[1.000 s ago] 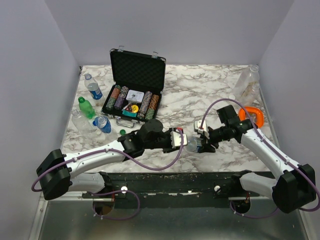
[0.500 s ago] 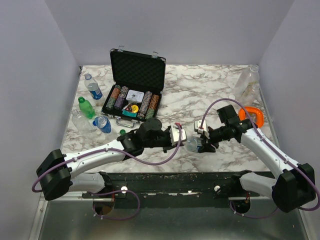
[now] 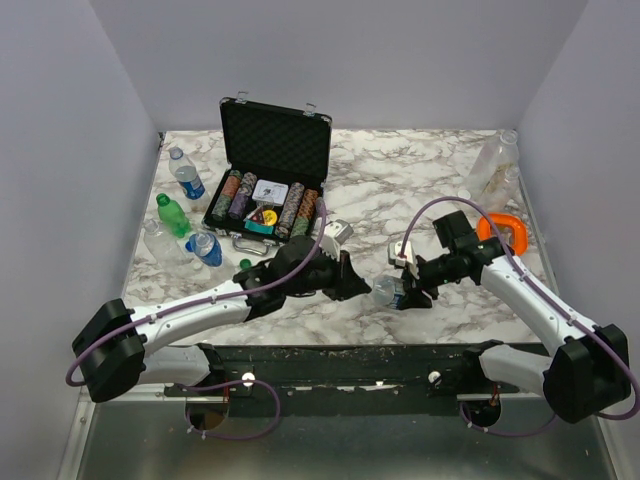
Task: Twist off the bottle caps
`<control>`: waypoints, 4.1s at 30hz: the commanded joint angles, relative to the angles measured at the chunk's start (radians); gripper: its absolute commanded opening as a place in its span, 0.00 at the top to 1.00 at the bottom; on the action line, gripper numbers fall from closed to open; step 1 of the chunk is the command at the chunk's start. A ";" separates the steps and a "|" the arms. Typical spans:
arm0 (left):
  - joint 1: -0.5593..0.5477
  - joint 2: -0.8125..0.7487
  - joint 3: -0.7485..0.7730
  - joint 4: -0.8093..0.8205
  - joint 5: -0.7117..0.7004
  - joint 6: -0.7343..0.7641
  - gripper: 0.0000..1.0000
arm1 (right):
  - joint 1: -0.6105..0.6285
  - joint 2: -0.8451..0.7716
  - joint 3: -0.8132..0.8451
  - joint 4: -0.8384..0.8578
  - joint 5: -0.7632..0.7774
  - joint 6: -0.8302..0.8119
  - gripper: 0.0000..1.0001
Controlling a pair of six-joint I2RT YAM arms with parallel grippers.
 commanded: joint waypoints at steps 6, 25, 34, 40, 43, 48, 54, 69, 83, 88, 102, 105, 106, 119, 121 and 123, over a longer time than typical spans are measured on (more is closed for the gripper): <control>-0.033 0.017 0.113 -0.069 -0.127 -0.292 0.84 | 0.002 0.010 0.018 0.031 0.010 -0.019 0.71; -0.023 -0.300 -0.107 0.001 -0.150 0.430 0.01 | 0.002 0.023 0.024 0.029 0.010 -0.015 0.71; -0.020 -0.215 -0.191 0.250 0.177 0.806 0.03 | 0.002 0.023 0.023 0.028 0.005 -0.016 0.71; -0.018 -0.084 -0.094 0.172 0.183 0.881 0.12 | 0.002 0.021 0.023 0.026 0.004 -0.021 0.71; -0.017 -0.046 -0.072 0.172 0.178 0.883 0.18 | 0.004 0.018 0.021 0.026 0.005 -0.022 0.71; -0.009 0.002 -0.036 0.135 0.194 0.888 0.30 | 0.002 0.017 0.020 0.025 0.005 -0.024 0.71; -0.004 0.018 -0.020 0.103 0.192 0.889 0.42 | 0.002 0.018 0.020 0.026 0.005 -0.025 0.71; 0.010 -0.001 -0.002 0.095 0.180 0.666 1.00 | 0.002 0.020 0.020 0.028 0.008 -0.022 0.71; 0.019 -0.006 0.073 -0.056 -0.139 -0.275 1.00 | 0.002 0.033 0.021 0.026 0.007 -0.018 0.71; 0.017 -0.003 0.076 -0.060 -0.181 -0.315 1.00 | 0.002 0.038 0.023 0.026 0.010 -0.016 0.71; 0.034 -0.027 0.073 -0.069 -0.141 -0.154 0.35 | 0.002 0.047 0.023 0.031 0.022 -0.013 0.71; 0.051 -0.060 0.067 -0.081 -0.104 -0.076 0.23 | 0.002 0.050 0.024 0.033 0.022 -0.016 0.71; 0.057 -0.073 0.064 -0.092 -0.095 -0.044 0.20 | 0.002 0.050 0.024 0.031 0.022 -0.016 0.71; 0.071 -0.252 -0.128 0.025 0.341 0.781 0.08 | 0.002 0.041 0.027 0.023 0.013 -0.019 0.71; 0.069 -0.224 -0.121 0.022 0.342 0.873 0.08 | 0.004 0.037 0.026 0.023 0.013 -0.021 0.71; 0.071 -0.181 -0.102 0.020 0.336 0.927 0.08 | 0.004 0.034 0.026 0.023 0.011 -0.019 0.71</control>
